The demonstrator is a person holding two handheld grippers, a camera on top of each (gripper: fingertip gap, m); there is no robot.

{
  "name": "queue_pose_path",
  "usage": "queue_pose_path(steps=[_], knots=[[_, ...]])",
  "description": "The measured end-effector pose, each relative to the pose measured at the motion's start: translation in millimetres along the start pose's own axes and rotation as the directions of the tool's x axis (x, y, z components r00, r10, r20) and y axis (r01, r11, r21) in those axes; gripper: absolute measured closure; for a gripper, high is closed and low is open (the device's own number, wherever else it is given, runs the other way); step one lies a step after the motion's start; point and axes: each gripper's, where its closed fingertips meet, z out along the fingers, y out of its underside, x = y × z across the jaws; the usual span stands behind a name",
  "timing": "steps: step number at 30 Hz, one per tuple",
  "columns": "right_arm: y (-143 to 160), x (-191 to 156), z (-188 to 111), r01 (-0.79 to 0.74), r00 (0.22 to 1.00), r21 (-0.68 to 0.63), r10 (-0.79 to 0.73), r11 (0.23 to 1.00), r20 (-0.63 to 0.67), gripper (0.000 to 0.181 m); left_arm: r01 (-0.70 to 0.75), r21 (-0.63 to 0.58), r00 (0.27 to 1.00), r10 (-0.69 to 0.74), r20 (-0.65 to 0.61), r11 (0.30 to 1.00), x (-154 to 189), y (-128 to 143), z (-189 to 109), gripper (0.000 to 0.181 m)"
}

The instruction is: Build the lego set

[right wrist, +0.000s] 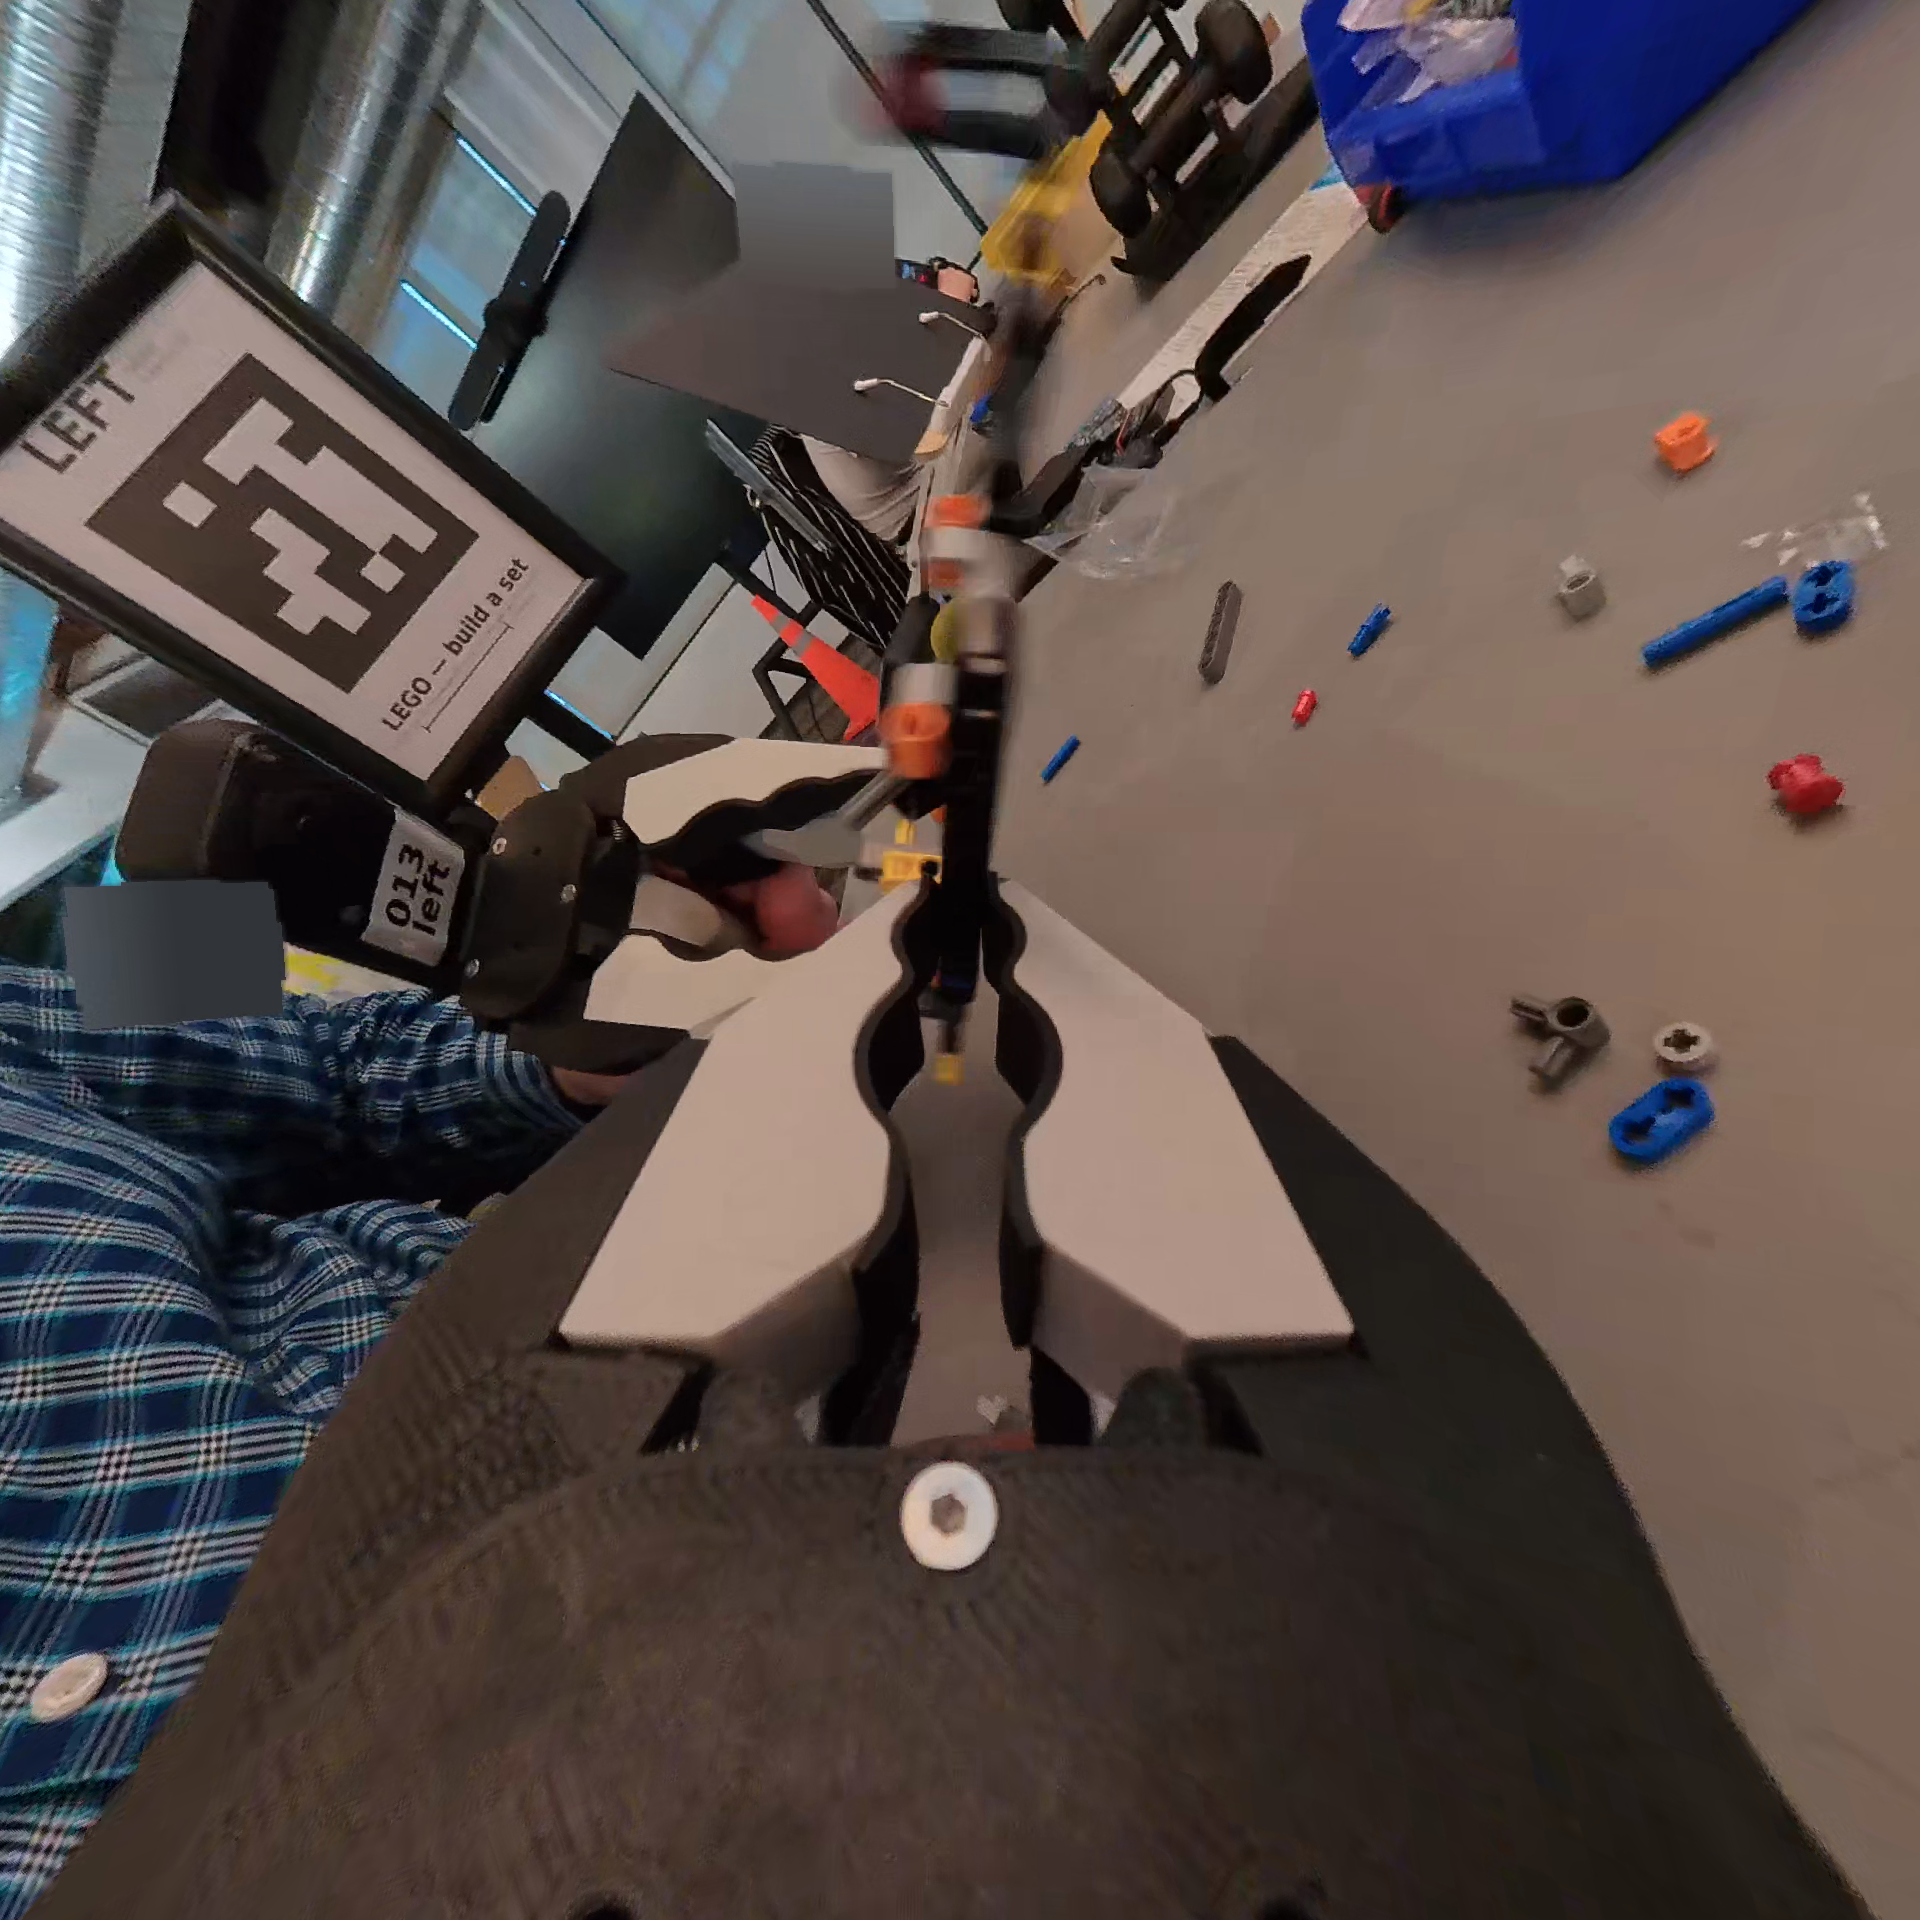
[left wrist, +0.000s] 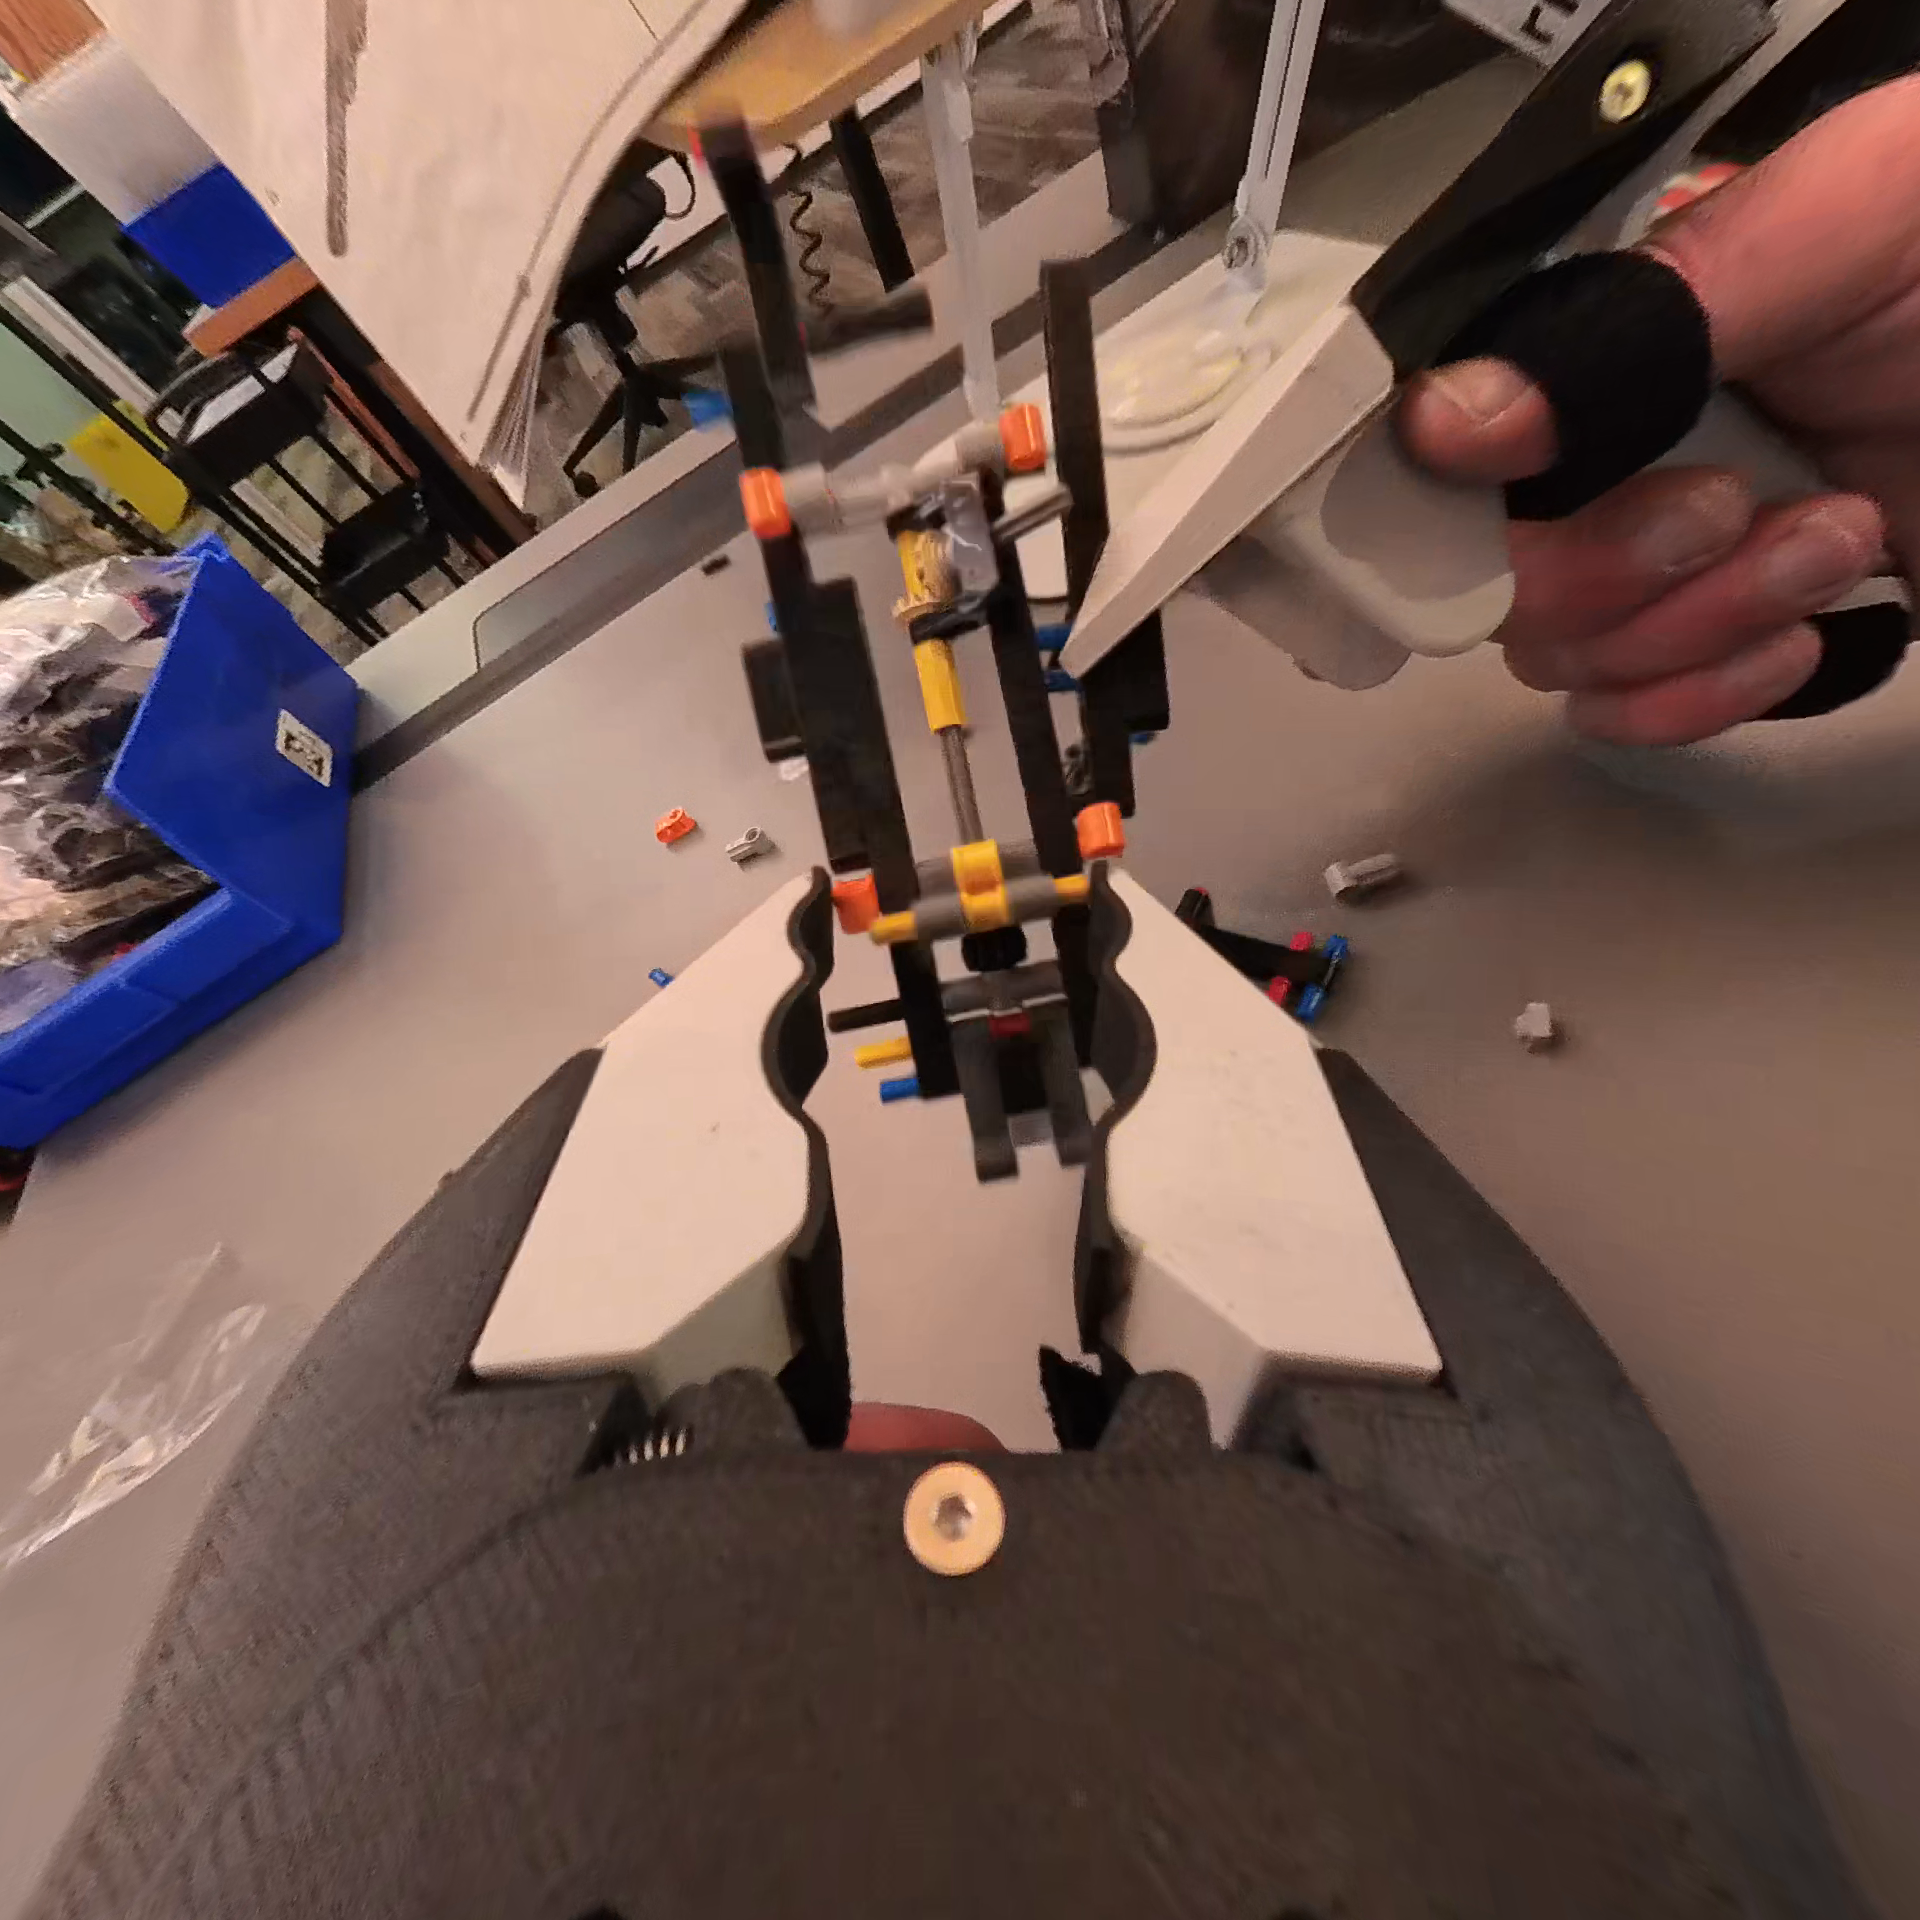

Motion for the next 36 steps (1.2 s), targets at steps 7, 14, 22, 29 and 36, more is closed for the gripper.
queue_pose_path(steps=[7,14,22,29,36], knots=[[3,-4,-5,0.078,0.996,-0.064,-0.075,0.995,0.043,0.176,0.034,0.032,0.992,-0.029,-0.12,0.999,-2,-8,-10,0.109],[6,-11,-3,0.102,0.987,-0.15,-0.082,0.983,0.135,0.176,0.333,-0.096,0.823,-0.339,-0.456,0.938,0,-4,-9,0.104],[16,-20,5,0.125,0.973,-0.252,-0.069,0.96,0.22,0.177,0.457,-0.167,0.611,-0.445,-0.655,0.874,17,-8,-4,0.131],[18,-15,14,0.094,0.971,-0.269,-0.029,0.959,0.236,0.176,0.503,-0.207,0.522,-0.486,-0.701,0.839,31,-7,-2,0.17],[12,-8,14,0.057,0.977,-0.214,-0.011,0.975,0.211,0.167,0.556,-0.239,0.476,-0.541,-0.693,0.796,32,-6,2,0.175]])
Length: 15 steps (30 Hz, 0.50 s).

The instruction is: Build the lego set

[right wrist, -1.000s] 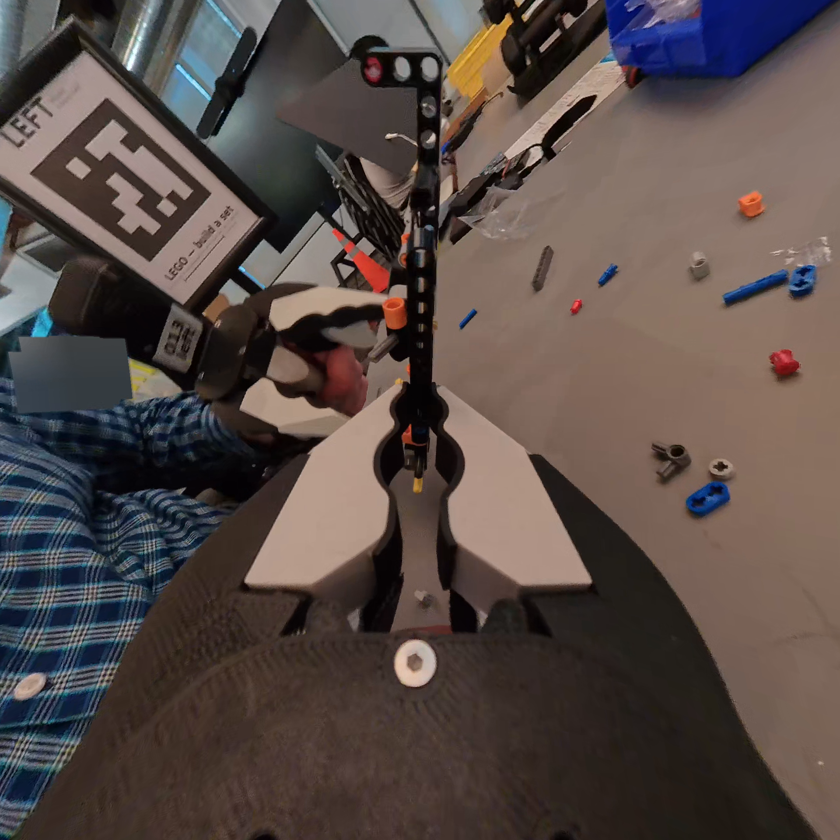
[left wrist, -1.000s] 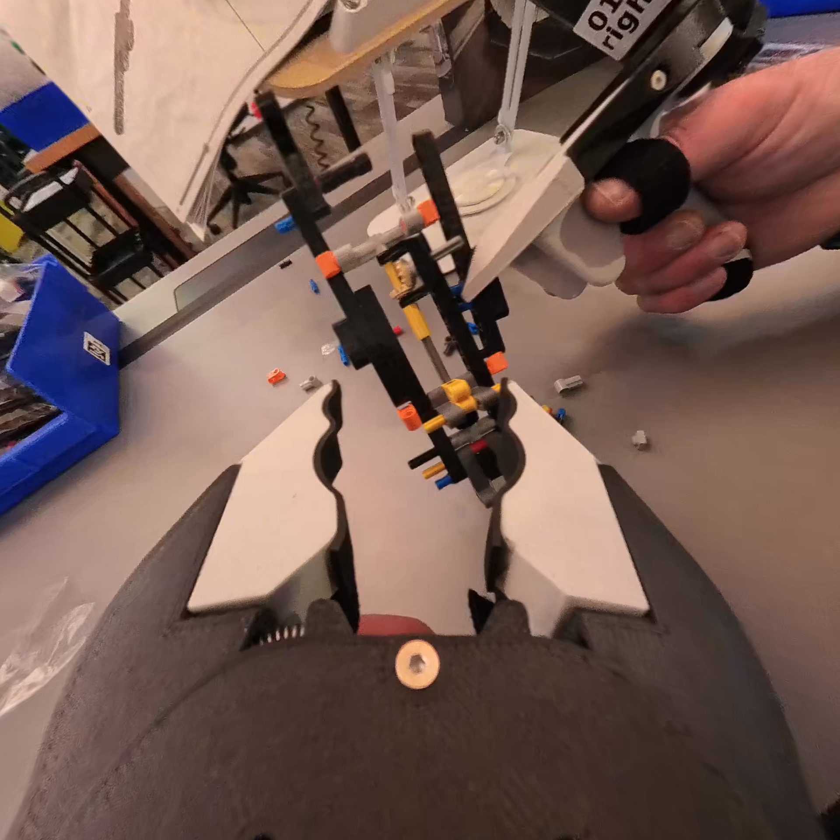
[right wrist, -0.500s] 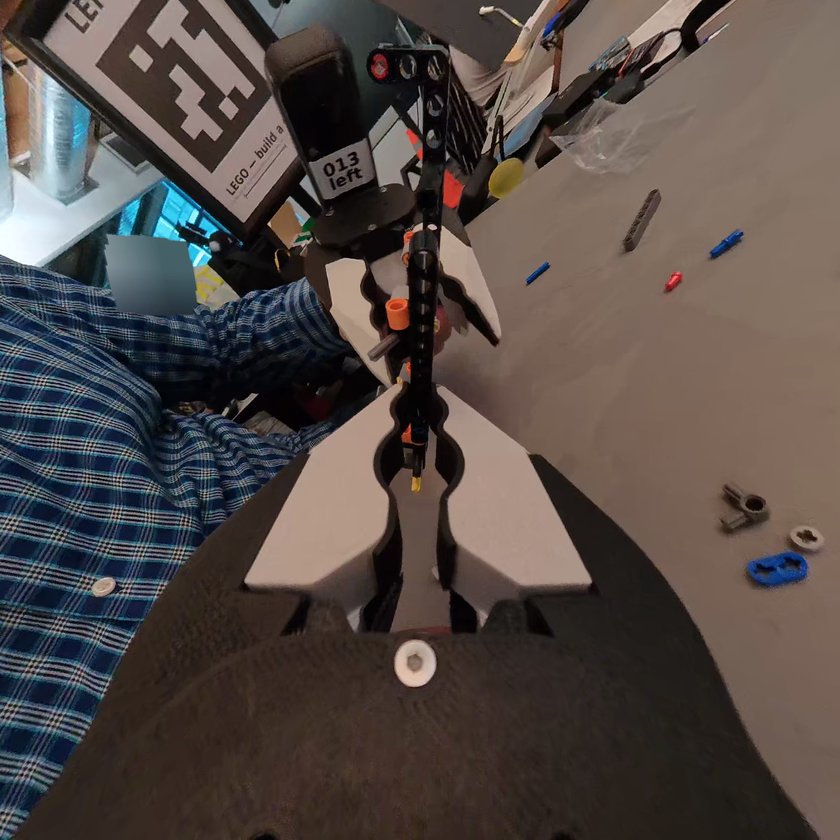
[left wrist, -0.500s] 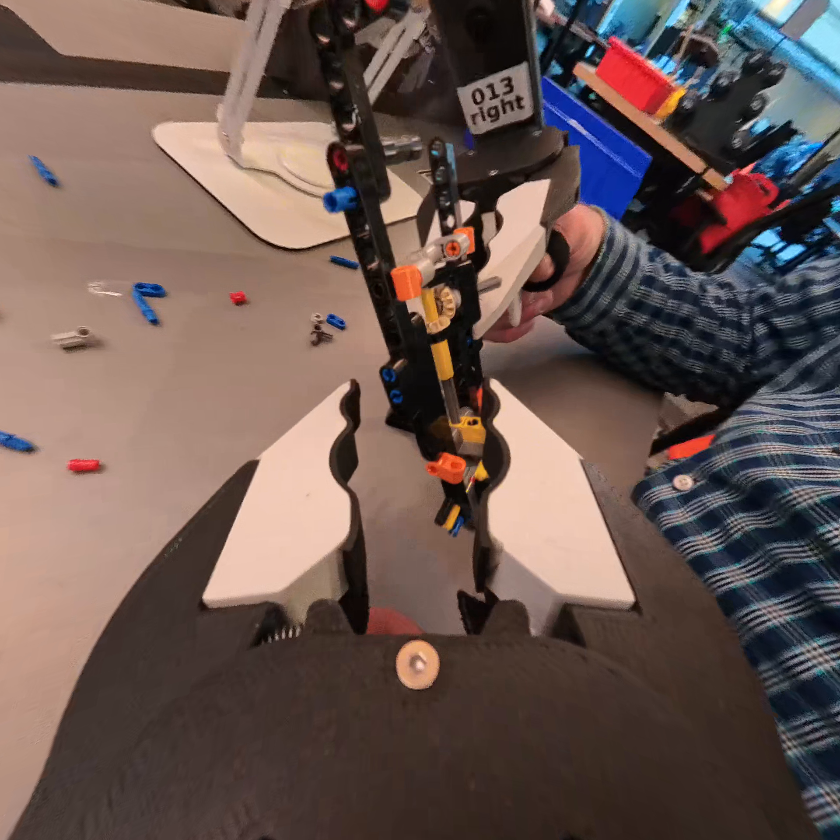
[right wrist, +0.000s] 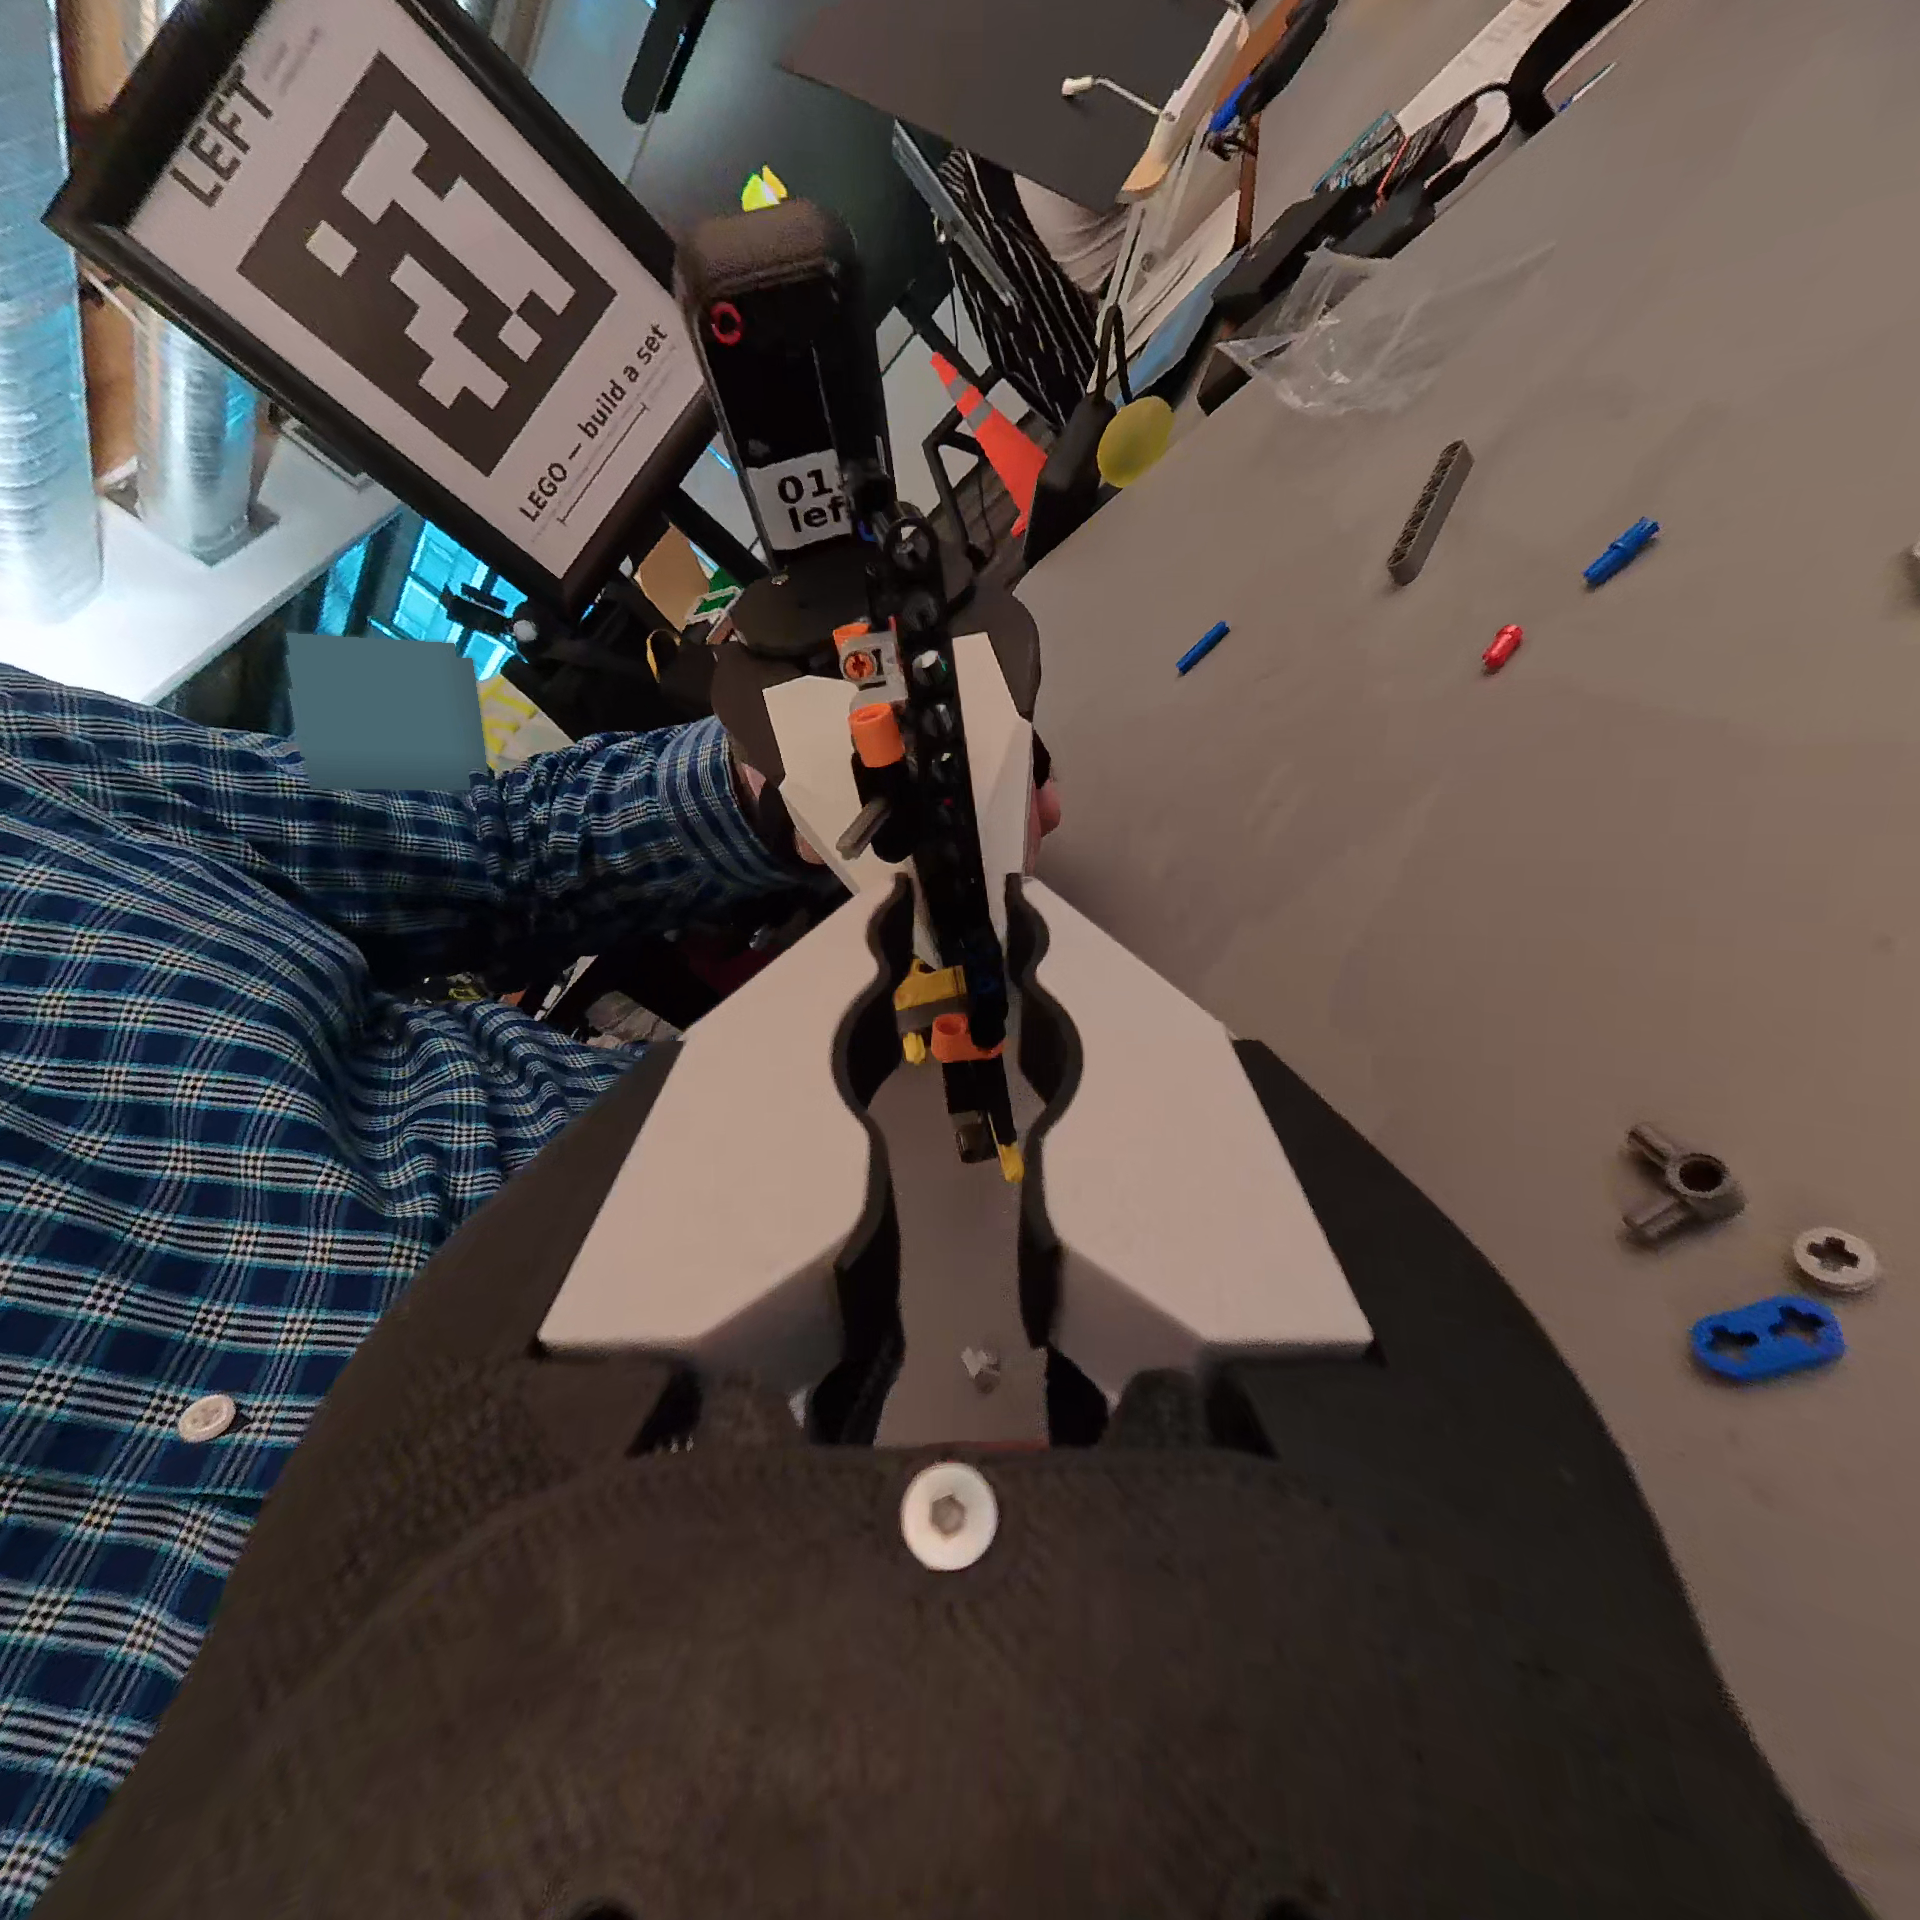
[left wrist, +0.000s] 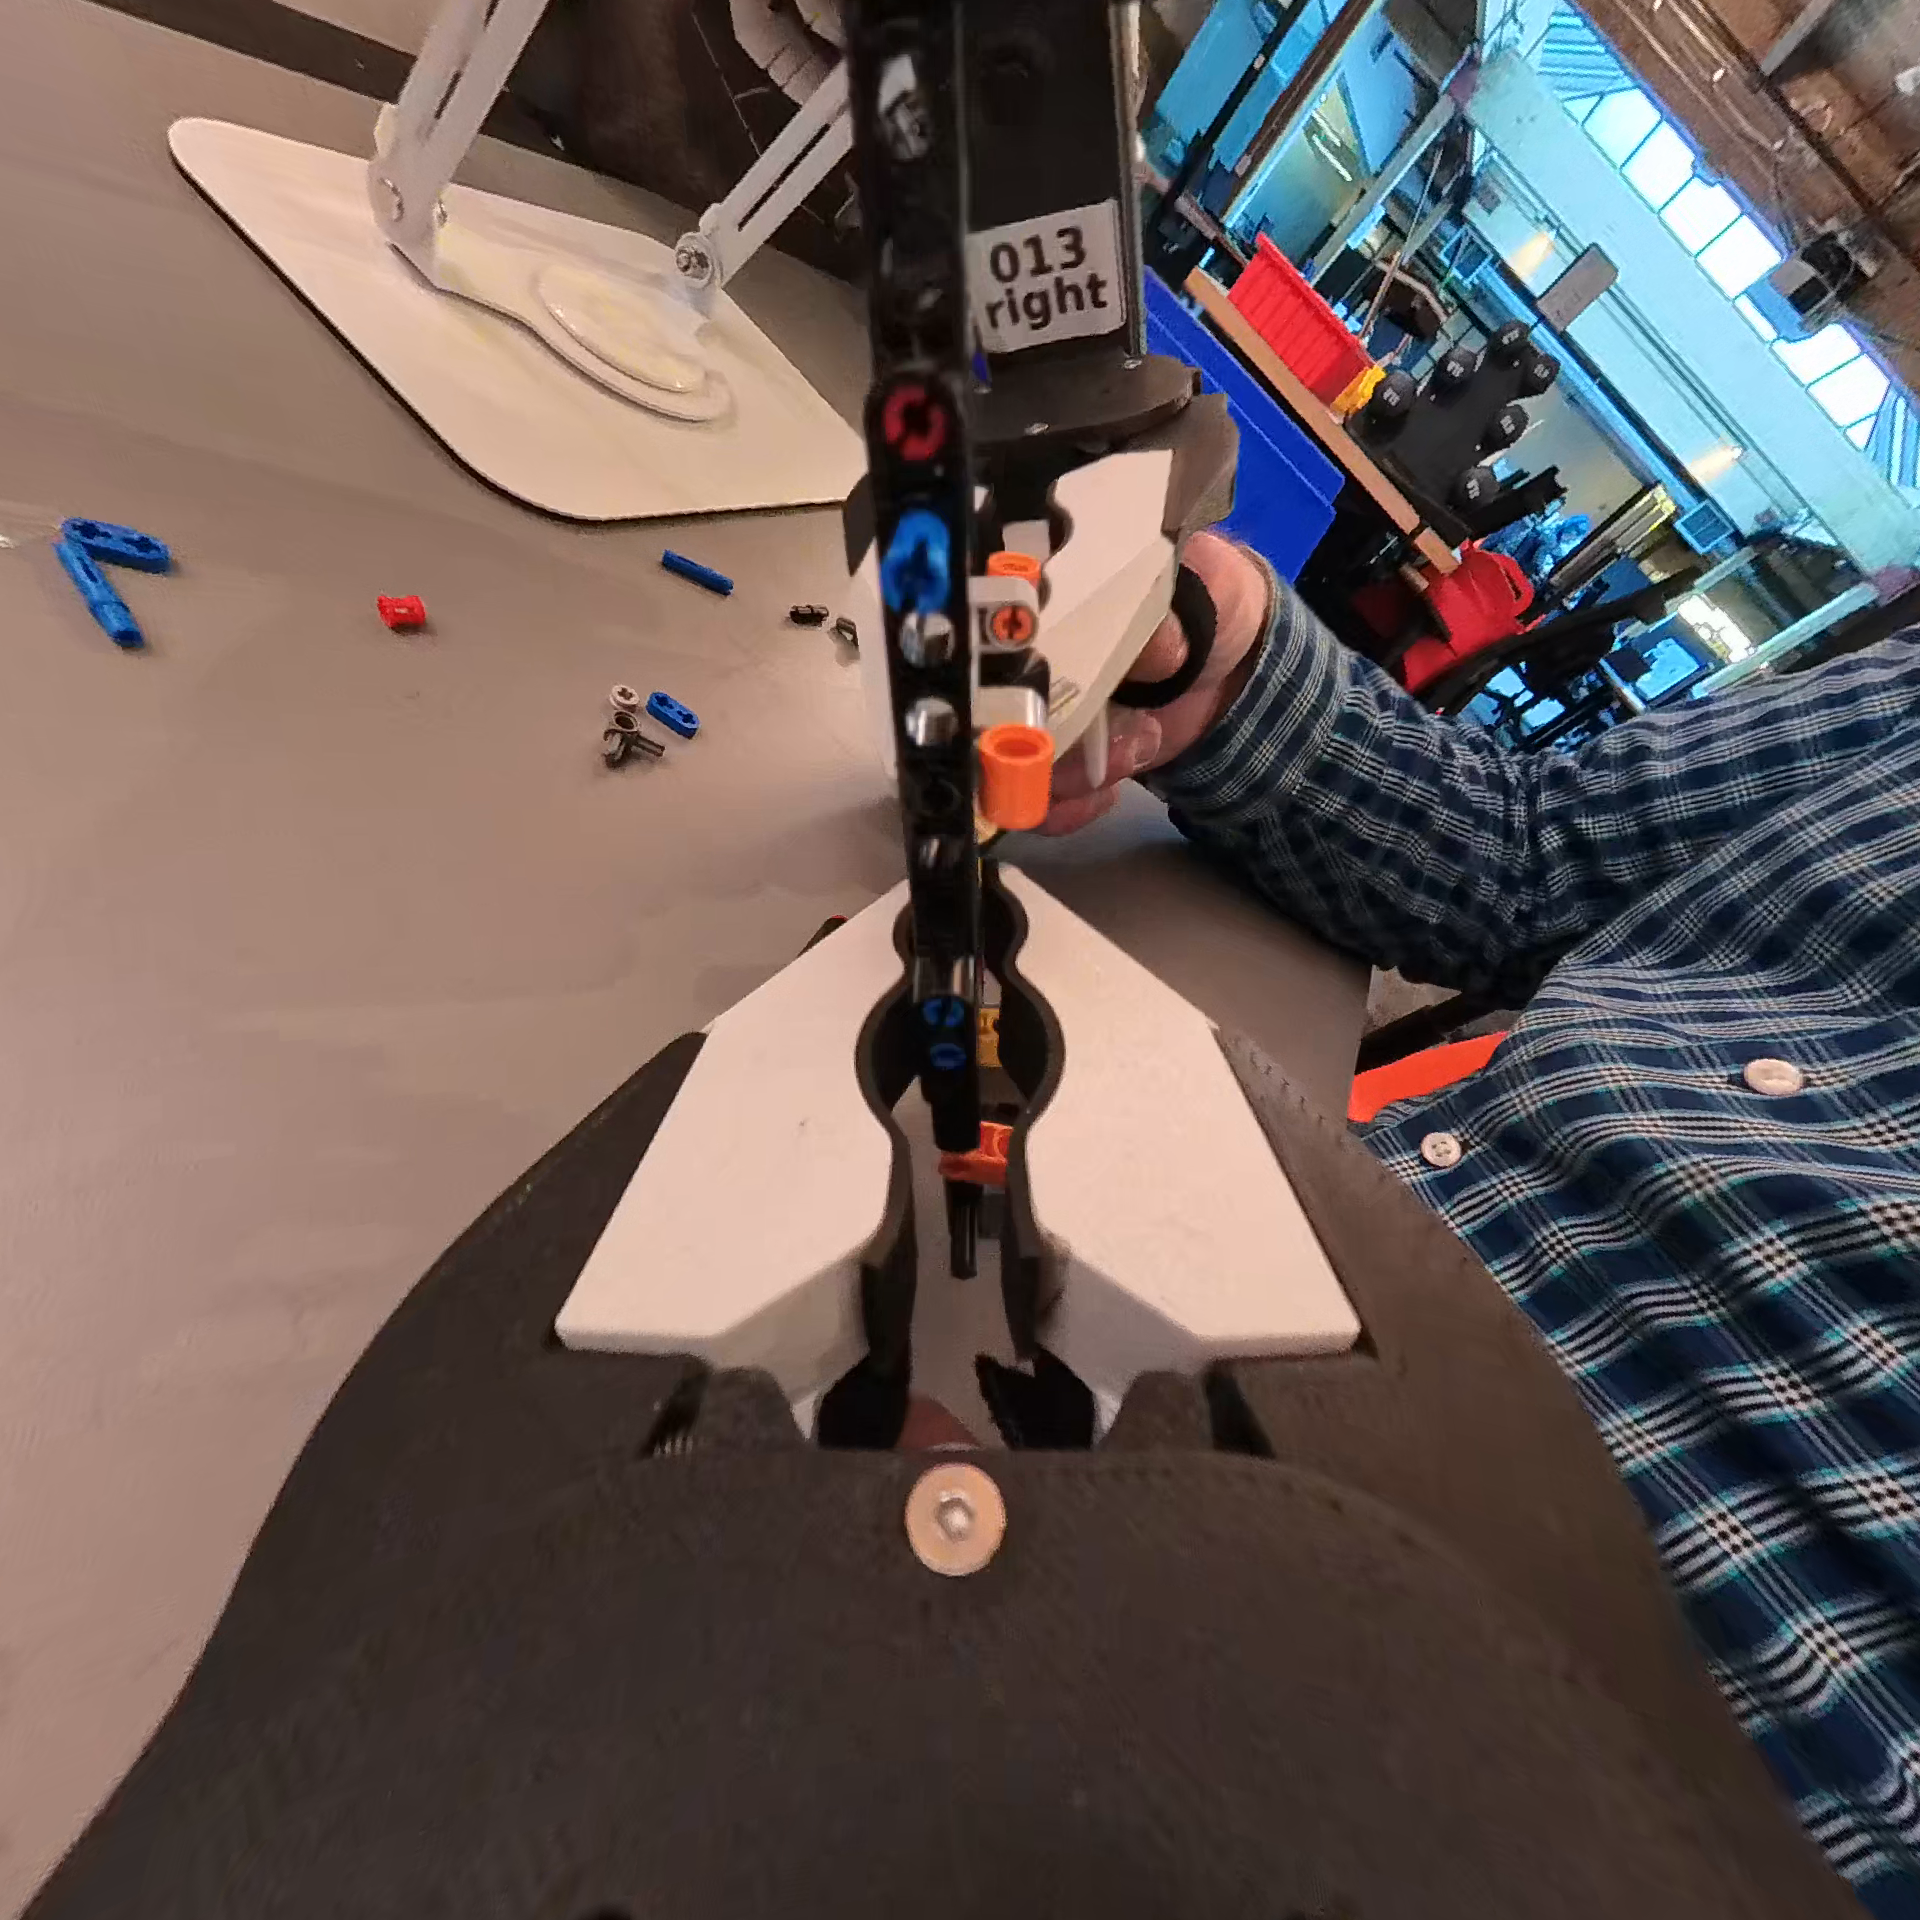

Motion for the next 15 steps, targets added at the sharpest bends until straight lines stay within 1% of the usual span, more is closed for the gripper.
queue_pose_path(steps=[2,5,8,10,15], knots=[[-2.5,0.9,-3.5,0.006,1.0,0.018,-0.006,1.0,-0.013,0.157,0.023,0.02,1.0,-0.022,-0.011,1.0,-0.3,-1.6,-1.2,0.175],[0.0,3.2,-7.9,0.029,0.999,0.02,-0.028,0.999,-0.044,0.161,0.056,0.057,0.998,-0.054,-0.042,0.997,0.6,-5.6,-4.0,0.176],[-0.6,-2.0,-6.4,0.057,0.998,0.044,-0.055,0.997,-0.035,0.164,0.075,0.061,0.995,-0.071,-0.067,0.995,2.8,-5.4,-3.3,0.176],[1.3,-2.0,-3.9,0.069,0.997,0.037,-0.068,0.997,-0.045,0.174,0.091,0.066,0.993,-0.086,-0.08,0.994,4.0,-5.9,-2.3,0.176],[0.6,-2.1,-3.4,0.049,0.998,0.054,-0.047,0.997,-0.033,0.176,0.138,0.079,0.986,-0.129,-0.106,0.987,4.6,-6.2,-1.4,0.175]])
